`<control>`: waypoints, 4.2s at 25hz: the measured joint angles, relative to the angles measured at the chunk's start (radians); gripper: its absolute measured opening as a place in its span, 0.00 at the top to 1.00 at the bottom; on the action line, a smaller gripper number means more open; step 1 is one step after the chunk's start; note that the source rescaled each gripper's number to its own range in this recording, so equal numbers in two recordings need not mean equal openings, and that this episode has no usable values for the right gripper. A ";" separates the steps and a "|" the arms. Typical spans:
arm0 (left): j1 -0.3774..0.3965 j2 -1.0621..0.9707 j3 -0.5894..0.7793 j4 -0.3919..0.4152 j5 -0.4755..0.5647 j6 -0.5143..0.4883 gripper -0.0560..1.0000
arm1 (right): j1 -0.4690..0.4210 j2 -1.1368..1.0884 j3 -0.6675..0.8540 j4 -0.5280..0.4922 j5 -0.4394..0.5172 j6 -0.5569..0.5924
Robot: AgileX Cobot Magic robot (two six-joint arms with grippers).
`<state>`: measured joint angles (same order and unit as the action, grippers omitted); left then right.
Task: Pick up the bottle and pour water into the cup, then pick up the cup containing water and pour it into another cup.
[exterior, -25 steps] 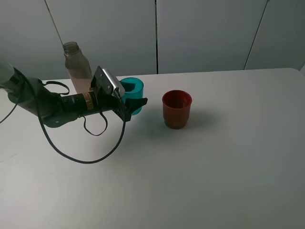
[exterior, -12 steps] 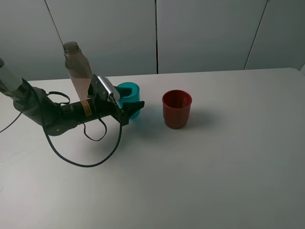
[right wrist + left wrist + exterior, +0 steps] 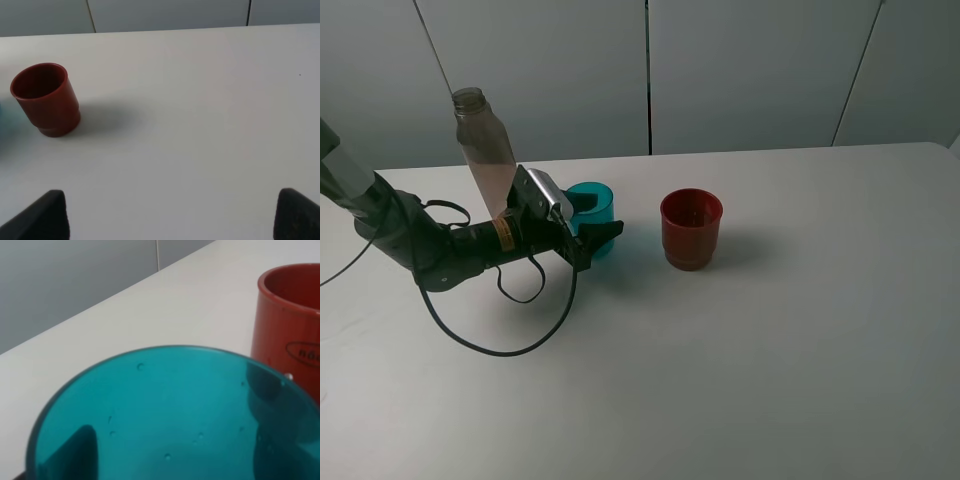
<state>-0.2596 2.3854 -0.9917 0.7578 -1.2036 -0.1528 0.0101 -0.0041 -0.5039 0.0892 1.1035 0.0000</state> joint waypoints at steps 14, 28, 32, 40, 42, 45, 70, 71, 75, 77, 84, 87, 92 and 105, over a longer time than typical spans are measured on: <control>0.000 0.000 0.000 0.013 -0.006 0.076 0.03 | 0.000 0.000 0.000 0.000 0.000 0.000; 0.000 -0.125 0.013 0.051 0.135 0.002 0.01 | 0.000 0.000 0.000 0.000 0.000 0.000; 0.000 -0.158 0.027 0.055 0.165 -0.022 0.01 | 0.000 0.000 0.000 0.000 0.000 0.000; 0.000 -0.215 0.030 0.093 0.207 -0.119 0.01 | 0.000 0.000 0.000 0.000 0.000 0.000; 0.000 -0.231 0.030 0.093 0.219 -0.124 0.01 | 0.000 0.000 0.000 0.000 0.000 0.000; 0.000 -0.254 0.030 0.094 0.222 -0.125 0.01 | 0.000 0.000 0.000 0.000 0.000 0.000; -0.099 -0.786 0.032 -0.038 0.881 -0.281 0.01 | 0.000 0.000 0.000 0.000 0.000 0.000; -0.110 -0.818 0.032 -0.061 0.963 -0.283 0.01 | 0.000 0.000 0.000 0.000 0.000 0.000; -0.156 -0.933 0.032 -0.157 1.241 -0.283 0.01 | 0.000 0.000 0.000 0.000 0.000 0.000; -0.183 -0.986 0.032 -0.192 1.334 -0.285 0.01 | 0.000 0.000 0.000 0.000 0.000 0.000; -0.251 -1.146 0.032 -0.223 1.639 -0.348 0.01 | 0.000 0.000 0.000 0.000 0.000 0.000; -0.262 -1.209 0.033 -0.276 1.804 -0.359 0.01 | 0.000 0.000 0.000 0.000 0.000 0.000; -0.265 -1.337 0.036 -0.374 2.057 -0.361 0.01 | 0.000 0.000 0.000 0.000 0.000 0.000; -0.014 -1.808 0.304 -0.553 2.204 -0.206 0.01 | 0.000 0.000 0.000 0.000 0.000 0.000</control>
<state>-0.2732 0.5775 -0.6879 0.2044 1.0002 -0.3591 0.0101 -0.0041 -0.5039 0.0892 1.1035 0.0000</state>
